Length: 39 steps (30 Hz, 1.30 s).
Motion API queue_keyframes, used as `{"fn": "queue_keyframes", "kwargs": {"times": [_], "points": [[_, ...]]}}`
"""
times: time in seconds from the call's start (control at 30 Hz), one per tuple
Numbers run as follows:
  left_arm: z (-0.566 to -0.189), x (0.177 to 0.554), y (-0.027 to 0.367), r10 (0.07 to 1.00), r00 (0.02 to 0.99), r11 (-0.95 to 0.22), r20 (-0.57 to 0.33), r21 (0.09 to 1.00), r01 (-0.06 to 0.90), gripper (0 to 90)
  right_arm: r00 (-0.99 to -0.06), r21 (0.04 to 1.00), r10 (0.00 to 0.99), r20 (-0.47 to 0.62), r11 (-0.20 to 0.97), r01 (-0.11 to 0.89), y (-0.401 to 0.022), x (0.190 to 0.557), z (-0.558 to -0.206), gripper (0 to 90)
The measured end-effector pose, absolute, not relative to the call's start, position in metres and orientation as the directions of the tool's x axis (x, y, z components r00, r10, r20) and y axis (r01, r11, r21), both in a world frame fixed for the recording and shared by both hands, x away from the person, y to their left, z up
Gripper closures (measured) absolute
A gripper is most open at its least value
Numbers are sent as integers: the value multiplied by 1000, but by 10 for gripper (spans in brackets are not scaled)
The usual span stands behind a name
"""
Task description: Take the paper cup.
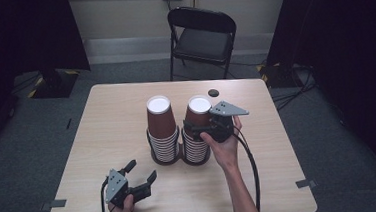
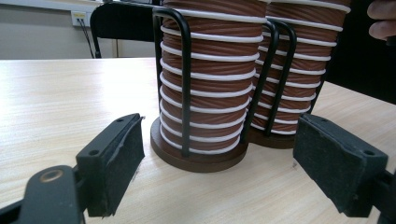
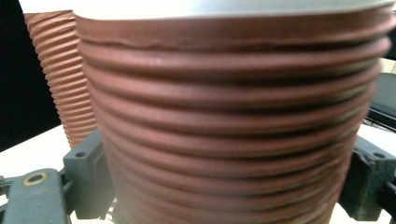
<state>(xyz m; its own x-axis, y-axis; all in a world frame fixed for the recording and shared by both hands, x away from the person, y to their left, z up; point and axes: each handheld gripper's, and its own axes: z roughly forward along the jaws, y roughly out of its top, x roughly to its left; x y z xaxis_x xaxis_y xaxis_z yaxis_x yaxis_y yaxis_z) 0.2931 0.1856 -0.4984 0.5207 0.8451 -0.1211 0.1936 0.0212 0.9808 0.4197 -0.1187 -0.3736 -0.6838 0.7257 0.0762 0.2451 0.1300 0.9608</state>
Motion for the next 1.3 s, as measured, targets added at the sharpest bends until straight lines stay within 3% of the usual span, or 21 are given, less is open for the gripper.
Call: {"fn": "queue_keyframes", "kwargs": {"times": [0.5, 1.3], "points": [[-498, 293, 186, 845, 522, 18, -118, 981, 192, 161, -679, 951, 733, 46, 175, 254, -115, 420, -378, 106], [-498, 294, 186, 844, 523, 15, -119, 980, 200, 161, -694, 967, 717, 68, 123, 222, -121, 418, -364, 129]]}}
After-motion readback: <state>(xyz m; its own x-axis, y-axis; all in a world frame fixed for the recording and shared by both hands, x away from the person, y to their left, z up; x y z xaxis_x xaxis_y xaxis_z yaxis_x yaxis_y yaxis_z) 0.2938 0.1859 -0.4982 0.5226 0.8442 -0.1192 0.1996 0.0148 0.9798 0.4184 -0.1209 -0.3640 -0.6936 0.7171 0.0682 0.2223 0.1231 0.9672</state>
